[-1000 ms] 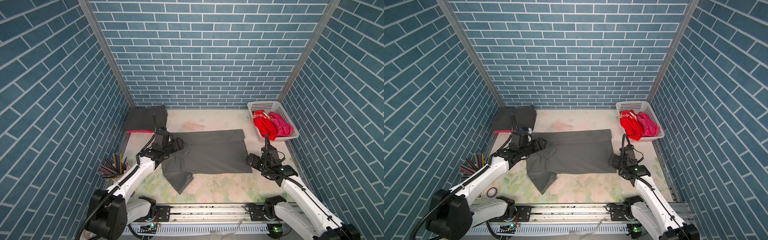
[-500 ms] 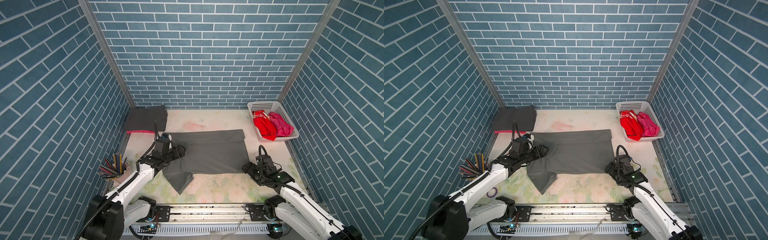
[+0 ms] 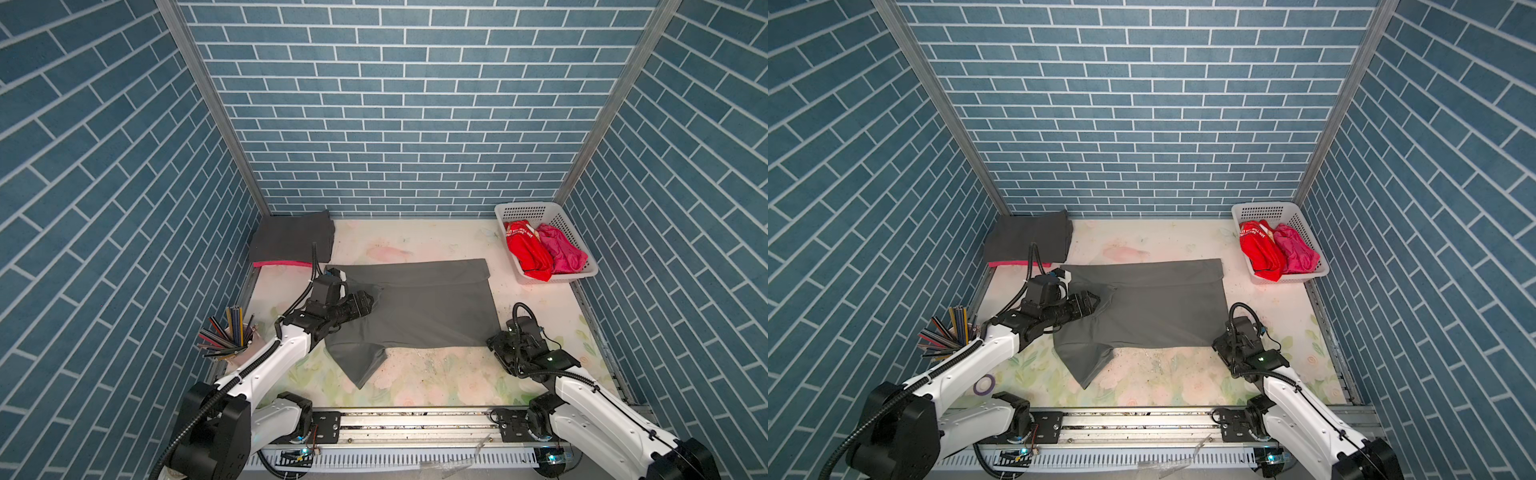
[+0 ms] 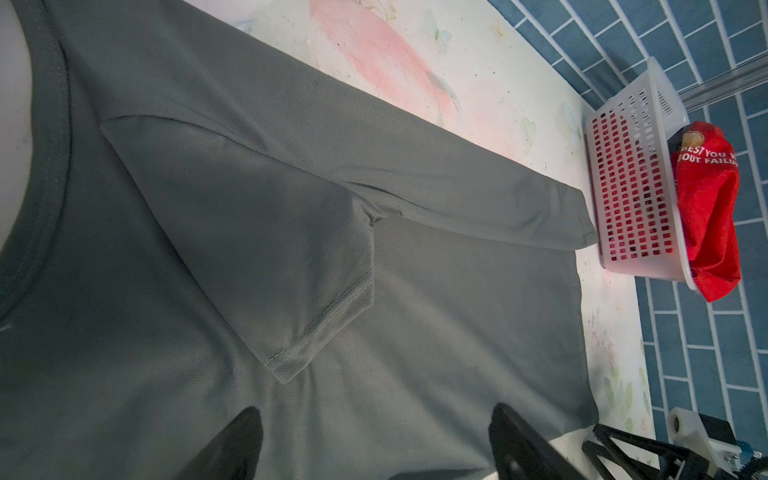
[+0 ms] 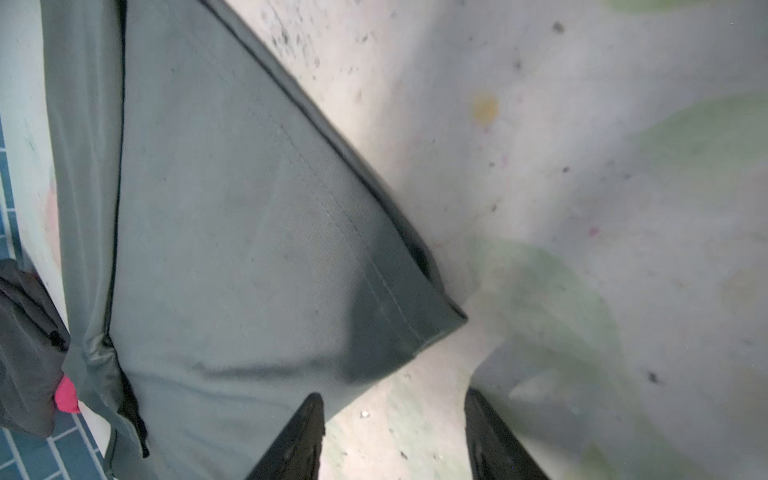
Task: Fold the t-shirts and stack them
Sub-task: 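Release the far edge and move both grippers to the shirt's near edge, then grasp the grey shirt's near edge with both grippers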
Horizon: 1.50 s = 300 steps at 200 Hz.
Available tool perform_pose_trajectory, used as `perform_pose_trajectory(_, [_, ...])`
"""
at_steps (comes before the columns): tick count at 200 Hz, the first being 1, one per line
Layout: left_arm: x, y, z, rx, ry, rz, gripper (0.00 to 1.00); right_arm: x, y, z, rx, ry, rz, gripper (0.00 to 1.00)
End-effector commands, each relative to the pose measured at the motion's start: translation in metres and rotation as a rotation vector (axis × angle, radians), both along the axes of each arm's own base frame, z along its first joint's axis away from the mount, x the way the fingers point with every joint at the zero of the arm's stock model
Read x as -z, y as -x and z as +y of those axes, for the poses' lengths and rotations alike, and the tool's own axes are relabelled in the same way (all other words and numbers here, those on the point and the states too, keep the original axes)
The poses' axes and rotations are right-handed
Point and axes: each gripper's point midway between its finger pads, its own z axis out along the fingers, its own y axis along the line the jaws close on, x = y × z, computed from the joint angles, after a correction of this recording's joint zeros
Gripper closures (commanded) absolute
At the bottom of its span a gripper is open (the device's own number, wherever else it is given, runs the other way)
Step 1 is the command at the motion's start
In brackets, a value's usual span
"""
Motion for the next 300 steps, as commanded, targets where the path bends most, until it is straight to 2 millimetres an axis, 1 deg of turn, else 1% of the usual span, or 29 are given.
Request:
perform_pose_trajectory(1, [-0.008,-0.006,0.001,-0.016,-0.001,-0.009,0.13,0.013,-0.004,-0.011,0.067,-0.004,0.019,0.54])
perform_pose_trajectory(13, [-0.007,-0.007,0.004,-0.025,-0.006,0.004,0.13,0.016,-0.007,-0.012,0.068,-0.012,0.015,0.62])
perform_pose_trajectory(31, [-0.005,-0.007,0.011,-0.049,-0.014,0.034,0.12,0.015,-0.012,-0.013,0.063,0.006,0.007,0.74])
perform_pose_trajectory(39, [-0.001,-0.006,0.016,-0.070,-0.013,0.059,0.12,0.015,-0.013,-0.012,0.055,0.003,0.005,0.79])
perform_pose_trajectory(51, [0.005,-0.003,0.024,-0.099,-0.004,0.100,0.12,0.014,-0.017,-0.010,0.036,0.003,-0.011,0.90])
perform_pose_trajectory(58, [0.011,-0.001,0.031,-0.129,0.000,0.134,0.12,0.012,-0.021,-0.008,0.022,0.007,-0.026,0.96])
perform_pose_trajectory(65, [0.016,0.003,0.038,-0.158,0.000,0.168,0.12,0.011,-0.024,-0.008,0.010,0.016,-0.038,1.00])
perform_pose_trajectory(77, [0.025,0.009,0.052,-0.214,-0.013,0.225,0.13,0.003,-0.033,-0.007,-0.018,0.032,-0.067,1.00])
perform_pose_trajectory(89, [0.033,0.020,0.065,-0.264,-0.044,0.290,0.12,-0.006,-0.044,-0.003,-0.050,0.046,-0.099,1.00])
perform_pose_trajectory(108, [0.042,0.041,0.072,-0.278,-0.090,0.375,0.13,-0.020,-0.062,0.003,-0.104,0.074,-0.144,1.00])
perform_pose_trajectory(125, [0.053,0.063,0.072,-0.256,-0.103,0.445,0.12,-0.031,-0.078,0.009,-0.147,0.087,-0.179,1.00])
perform_pose_trajectory(139, [0.061,0.084,0.073,-0.244,-0.135,0.502,0.13,-0.032,-0.087,0.013,-0.176,0.101,-0.174,1.00])
perform_pose_trajectory(160, [0.067,0.107,0.071,-0.227,-0.190,0.536,0.13,-0.033,-0.096,0.023,-0.245,0.107,-0.176,1.00])
perform_pose_trajectory(177, [0.070,0.123,0.059,-0.201,-0.196,0.550,0.14,-0.029,-0.099,0.029,-0.282,0.097,-0.171,1.00])
perform_pose_trajectory(195, [0.078,0.142,0.047,-0.168,-0.194,0.572,0.22,-0.026,-0.101,0.032,-0.304,0.095,-0.175,1.00])
perform_pose_trajectory(217, [0.091,0.162,0.047,-0.133,-0.238,0.614,0.27,-0.025,-0.102,0.032,-0.317,0.096,-0.181,1.00])
perform_pose_trajectory(232, [0.093,0.166,0.046,-0.097,-0.278,0.609,0.30,-0.025,-0.102,0.032,-0.318,0.093,-0.188,1.00])
perform_pose_trajectory(250, [0.096,0.166,0.044,-0.048,-0.321,0.576,0.31,-0.024,-0.102,0.031,-0.316,0.088,-0.194,1.00])
perform_pose_trajectory(266, [0.097,0.165,0.026,0.036,-0.290,0.562,0.33,-0.022,-0.100,0.032,-0.318,0.081,-0.193,1.00])
perform_pose_trajectory(289, [0.096,0.163,0.015,0.097,-0.342,0.515,0.33,-0.019,-0.099,0.034,-0.321,0.068,-0.188,1.00])
perform_pose_trajectory(300, [0.098,0.164,0.015,0.100,-0.376,0.500,0.33,-0.019,-0.098,0.034,-0.322,0.067,-0.189,1.00])
